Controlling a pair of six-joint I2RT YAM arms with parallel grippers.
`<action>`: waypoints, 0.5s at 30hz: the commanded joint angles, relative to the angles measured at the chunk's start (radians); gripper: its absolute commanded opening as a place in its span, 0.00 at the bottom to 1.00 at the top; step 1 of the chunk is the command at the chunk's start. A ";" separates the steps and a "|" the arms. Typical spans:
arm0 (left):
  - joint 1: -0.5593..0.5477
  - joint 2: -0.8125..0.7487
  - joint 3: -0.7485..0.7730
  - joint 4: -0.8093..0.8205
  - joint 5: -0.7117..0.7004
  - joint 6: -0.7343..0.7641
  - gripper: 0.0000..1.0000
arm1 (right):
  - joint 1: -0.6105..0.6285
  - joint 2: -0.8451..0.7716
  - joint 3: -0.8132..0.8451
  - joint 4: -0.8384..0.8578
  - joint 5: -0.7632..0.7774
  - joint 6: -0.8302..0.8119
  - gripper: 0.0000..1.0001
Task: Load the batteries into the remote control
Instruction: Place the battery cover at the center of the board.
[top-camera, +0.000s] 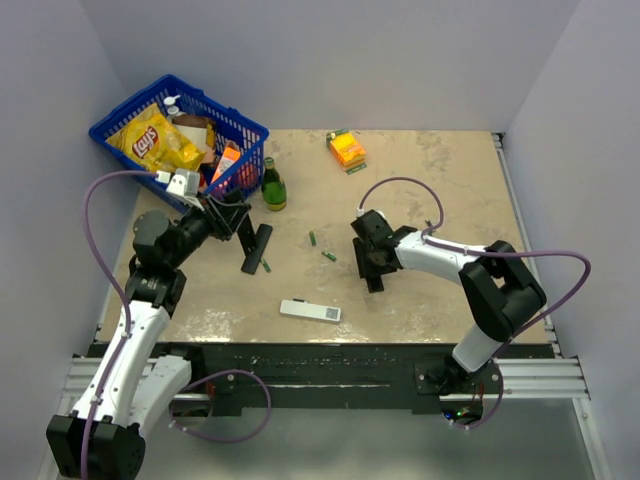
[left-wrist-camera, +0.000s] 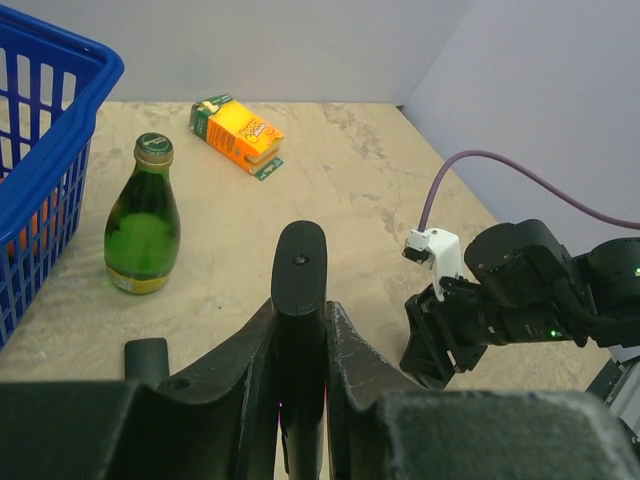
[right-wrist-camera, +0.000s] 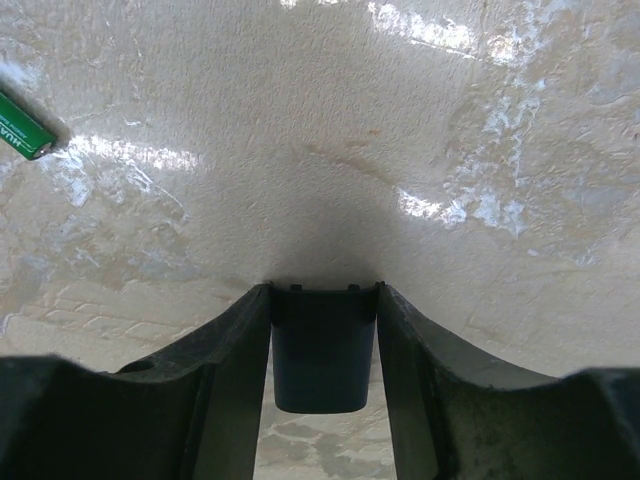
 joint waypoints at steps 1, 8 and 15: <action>0.001 -0.001 0.001 0.035 0.018 0.020 0.00 | -0.003 -0.015 -0.010 0.010 0.001 -0.001 0.53; 0.001 0.007 -0.005 0.044 0.032 0.011 0.00 | -0.004 -0.091 0.009 -0.022 0.009 -0.006 0.77; 0.001 0.007 -0.008 0.048 0.039 0.007 0.00 | -0.003 -0.223 0.035 -0.073 0.044 -0.015 0.98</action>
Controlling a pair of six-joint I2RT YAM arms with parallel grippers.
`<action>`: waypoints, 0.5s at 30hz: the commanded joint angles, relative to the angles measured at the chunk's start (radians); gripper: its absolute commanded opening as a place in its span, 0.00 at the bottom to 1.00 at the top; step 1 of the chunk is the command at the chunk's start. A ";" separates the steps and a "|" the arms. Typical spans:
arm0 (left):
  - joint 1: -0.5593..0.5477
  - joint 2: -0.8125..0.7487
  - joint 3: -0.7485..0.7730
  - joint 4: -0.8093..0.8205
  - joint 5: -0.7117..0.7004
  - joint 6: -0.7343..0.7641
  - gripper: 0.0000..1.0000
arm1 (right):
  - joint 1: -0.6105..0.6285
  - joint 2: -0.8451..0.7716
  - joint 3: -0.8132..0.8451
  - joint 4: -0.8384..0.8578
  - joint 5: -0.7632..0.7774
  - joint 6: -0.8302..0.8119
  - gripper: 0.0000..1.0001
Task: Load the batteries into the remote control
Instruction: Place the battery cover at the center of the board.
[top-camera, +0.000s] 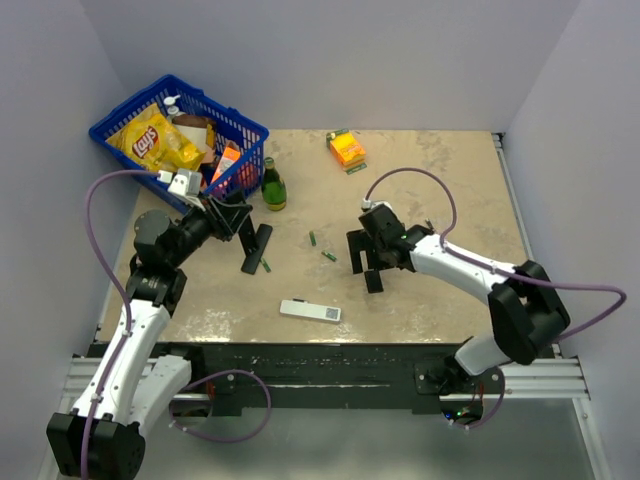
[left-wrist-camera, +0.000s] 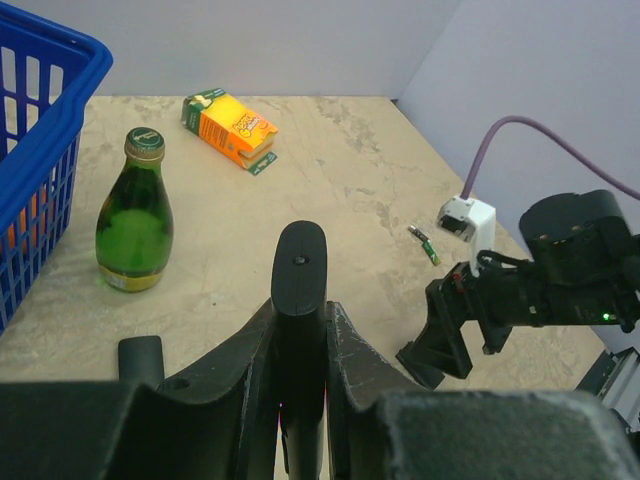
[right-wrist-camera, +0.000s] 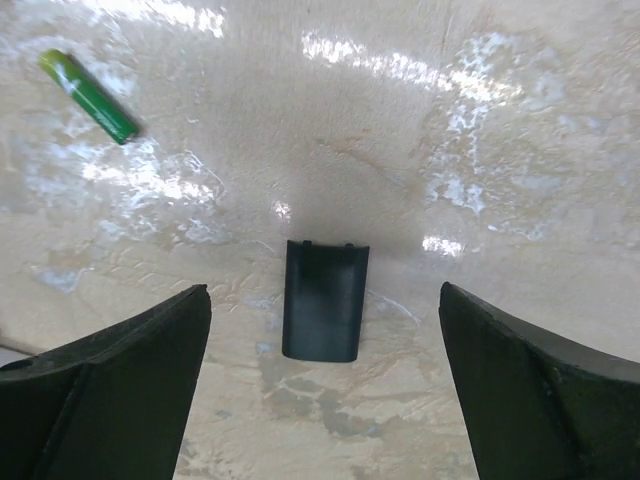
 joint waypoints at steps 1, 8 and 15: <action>0.001 -0.002 -0.008 0.047 0.022 0.004 0.00 | -0.004 -0.108 0.041 -0.043 0.050 -0.005 0.98; 0.001 -0.002 -0.011 0.052 0.033 -0.002 0.00 | -0.015 -0.215 0.059 -0.067 0.159 0.016 0.98; 0.001 -0.008 -0.012 0.053 0.036 -0.004 0.00 | -0.216 -0.146 0.117 -0.107 0.135 -0.022 0.89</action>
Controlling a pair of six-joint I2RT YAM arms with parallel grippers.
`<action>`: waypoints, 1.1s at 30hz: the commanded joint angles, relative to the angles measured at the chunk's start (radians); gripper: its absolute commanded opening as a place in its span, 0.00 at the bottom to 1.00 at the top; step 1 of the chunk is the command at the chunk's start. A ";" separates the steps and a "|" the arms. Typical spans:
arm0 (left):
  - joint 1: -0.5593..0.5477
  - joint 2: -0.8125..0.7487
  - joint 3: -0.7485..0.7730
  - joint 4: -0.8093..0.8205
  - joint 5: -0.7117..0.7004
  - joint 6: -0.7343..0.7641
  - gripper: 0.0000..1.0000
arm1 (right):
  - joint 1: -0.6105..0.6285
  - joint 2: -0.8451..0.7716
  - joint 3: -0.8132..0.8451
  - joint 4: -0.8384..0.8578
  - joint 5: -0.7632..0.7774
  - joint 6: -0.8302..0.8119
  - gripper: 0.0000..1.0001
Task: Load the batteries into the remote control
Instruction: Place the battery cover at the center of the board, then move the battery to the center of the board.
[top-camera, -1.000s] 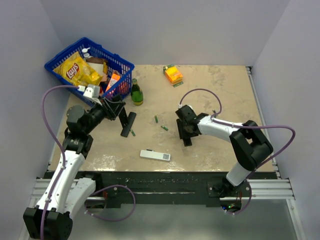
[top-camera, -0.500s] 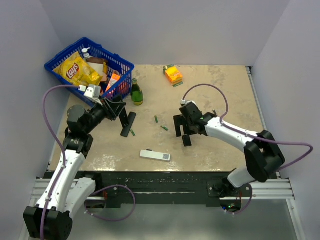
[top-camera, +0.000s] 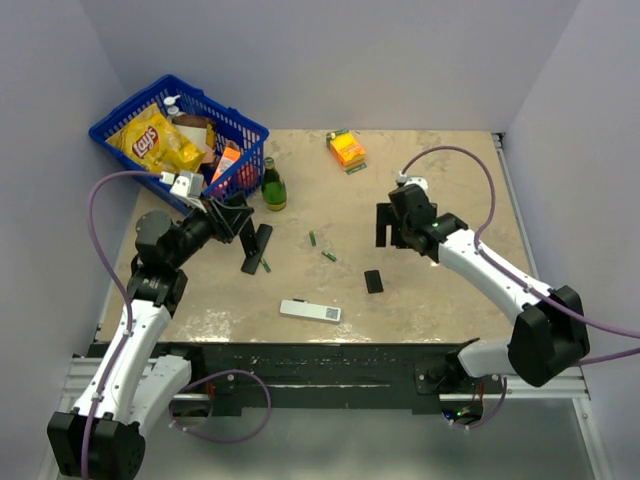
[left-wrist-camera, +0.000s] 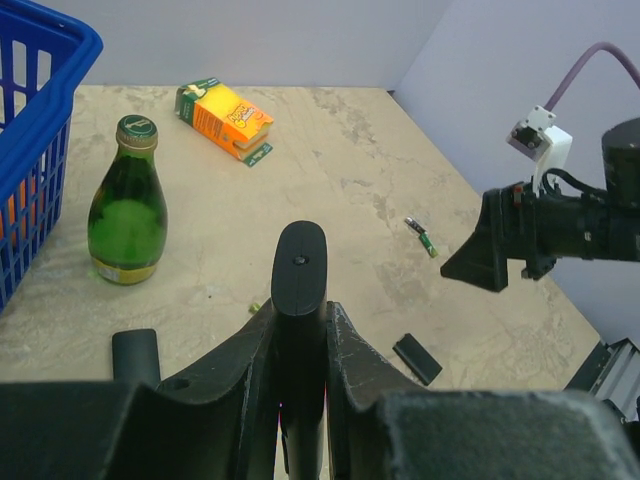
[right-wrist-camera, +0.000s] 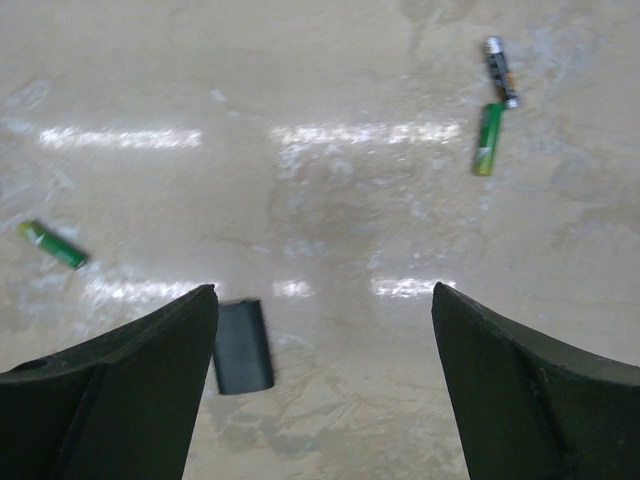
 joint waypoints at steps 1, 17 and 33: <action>0.001 -0.012 0.002 0.050 0.022 -0.003 0.00 | -0.151 0.057 0.069 -0.028 0.018 -0.026 0.87; -0.009 -0.022 0.006 0.047 0.030 0.002 0.00 | -0.432 0.365 0.221 0.028 -0.135 -0.094 0.43; -0.012 -0.013 0.014 0.032 0.025 0.008 0.00 | -0.461 0.488 0.233 0.054 -0.167 -0.120 0.28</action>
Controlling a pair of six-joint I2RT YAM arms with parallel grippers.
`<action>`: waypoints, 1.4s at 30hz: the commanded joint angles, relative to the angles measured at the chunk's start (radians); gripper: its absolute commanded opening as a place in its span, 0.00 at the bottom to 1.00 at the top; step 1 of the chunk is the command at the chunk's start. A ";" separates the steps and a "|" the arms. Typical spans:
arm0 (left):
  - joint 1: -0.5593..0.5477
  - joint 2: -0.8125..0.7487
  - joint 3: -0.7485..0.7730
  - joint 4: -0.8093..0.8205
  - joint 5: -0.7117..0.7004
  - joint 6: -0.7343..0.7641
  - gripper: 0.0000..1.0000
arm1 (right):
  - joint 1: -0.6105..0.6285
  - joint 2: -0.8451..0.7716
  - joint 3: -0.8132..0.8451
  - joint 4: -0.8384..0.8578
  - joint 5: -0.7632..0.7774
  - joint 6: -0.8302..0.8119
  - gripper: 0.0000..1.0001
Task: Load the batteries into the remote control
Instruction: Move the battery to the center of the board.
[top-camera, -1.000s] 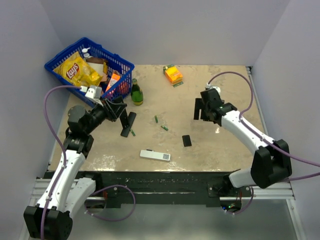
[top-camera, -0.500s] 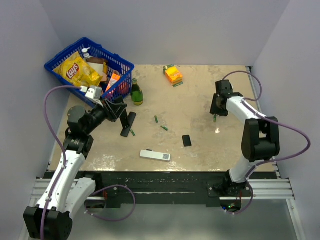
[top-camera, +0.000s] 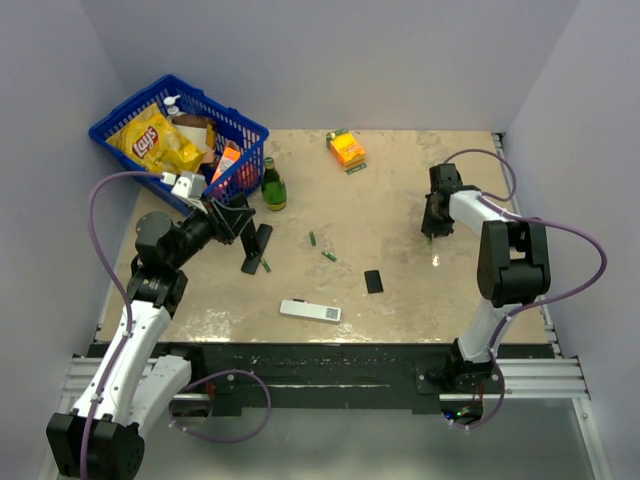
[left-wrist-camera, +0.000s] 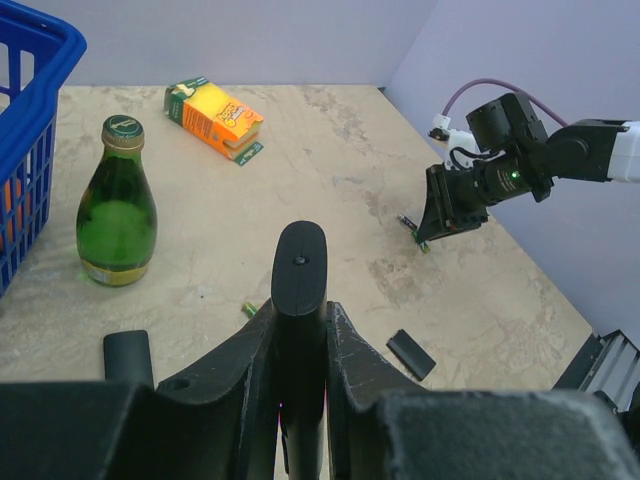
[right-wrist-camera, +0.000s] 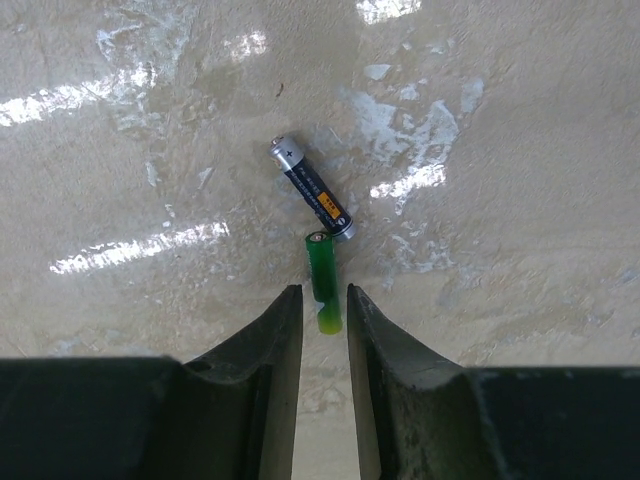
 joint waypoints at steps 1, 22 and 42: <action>-0.005 -0.006 0.014 0.035 0.011 0.007 0.00 | -0.005 0.005 0.033 0.023 -0.014 -0.019 0.28; -0.010 0.003 0.011 0.041 0.017 0.006 0.00 | -0.005 0.023 0.017 0.026 -0.080 -0.043 0.16; -0.010 0.000 0.009 0.044 0.020 0.003 0.00 | 0.199 -0.053 -0.071 -0.077 -0.092 -0.089 0.13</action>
